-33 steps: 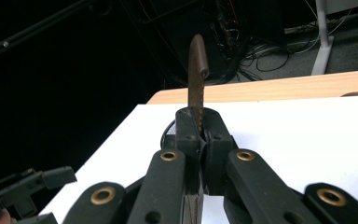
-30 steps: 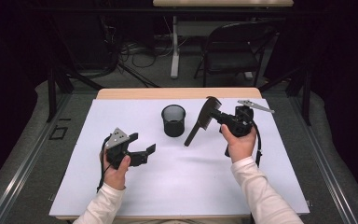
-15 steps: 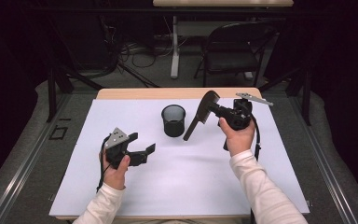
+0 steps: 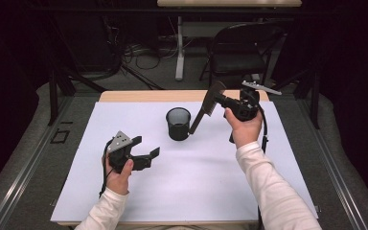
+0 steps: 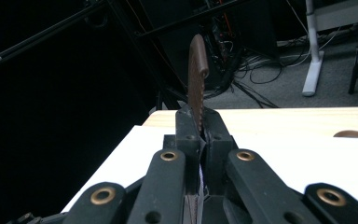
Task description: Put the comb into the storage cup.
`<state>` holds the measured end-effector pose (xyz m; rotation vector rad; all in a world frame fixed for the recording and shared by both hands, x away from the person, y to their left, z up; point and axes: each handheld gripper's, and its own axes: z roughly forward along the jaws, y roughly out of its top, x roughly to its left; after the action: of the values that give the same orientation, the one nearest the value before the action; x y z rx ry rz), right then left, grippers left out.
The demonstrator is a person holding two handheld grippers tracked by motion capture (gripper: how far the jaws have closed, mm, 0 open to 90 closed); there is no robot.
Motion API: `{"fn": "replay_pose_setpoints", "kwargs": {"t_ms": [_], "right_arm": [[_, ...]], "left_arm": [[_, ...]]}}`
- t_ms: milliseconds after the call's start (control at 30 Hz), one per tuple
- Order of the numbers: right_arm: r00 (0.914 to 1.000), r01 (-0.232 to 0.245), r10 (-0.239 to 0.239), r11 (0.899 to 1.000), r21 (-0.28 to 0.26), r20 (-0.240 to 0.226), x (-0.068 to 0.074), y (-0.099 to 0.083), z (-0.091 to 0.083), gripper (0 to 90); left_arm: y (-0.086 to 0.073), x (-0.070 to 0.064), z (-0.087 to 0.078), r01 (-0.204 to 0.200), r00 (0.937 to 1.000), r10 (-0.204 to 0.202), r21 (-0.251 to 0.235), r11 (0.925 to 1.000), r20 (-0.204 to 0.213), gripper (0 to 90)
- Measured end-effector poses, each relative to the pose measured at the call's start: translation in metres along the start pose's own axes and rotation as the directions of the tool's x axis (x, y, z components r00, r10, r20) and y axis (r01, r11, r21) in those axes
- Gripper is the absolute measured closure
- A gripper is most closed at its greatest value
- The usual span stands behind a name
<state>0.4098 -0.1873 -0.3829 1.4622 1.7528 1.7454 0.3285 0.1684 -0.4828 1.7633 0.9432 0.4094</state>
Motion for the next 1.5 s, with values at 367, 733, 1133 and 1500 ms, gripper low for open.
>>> {"fn": "replay_pose_setpoints", "kwargs": {"t_ms": [367,733,1133,1500], "right_arm": [[0.9997,-0.006,0.006,1.0,-0.005,0.022,0.003,0.015,0.01,88.1],[0.9983,-0.019,0.02,0.999,-0.029,0.055,0.001,0.031,0.019,88.1],[0.9954,-0.048,0.051,0.998,-0.046,0.08,-0.003,0.037,0.029,88.0],[0.9954,-0.031,0.035,0.998,-0.047,0.089,0.006,0.034,0.044,88.1]], "left_arm": [[0.0,0.0,-0.001,0.001,1.0,-0.001,-0.001,1.0,-0.002,16.1],[0.001,0.001,-0.002,0.001,1.0,-0.001,-0.002,1.0,-0.005,16.1],[0.0,0.002,-0.002,0.004,1.0,-0.004,-0.003,1.0,-0.003,16.1],[0.0,0.002,-0.001,0.005,1.0,-0.005,-0.002,1.0,-0.003,16.1]]}}
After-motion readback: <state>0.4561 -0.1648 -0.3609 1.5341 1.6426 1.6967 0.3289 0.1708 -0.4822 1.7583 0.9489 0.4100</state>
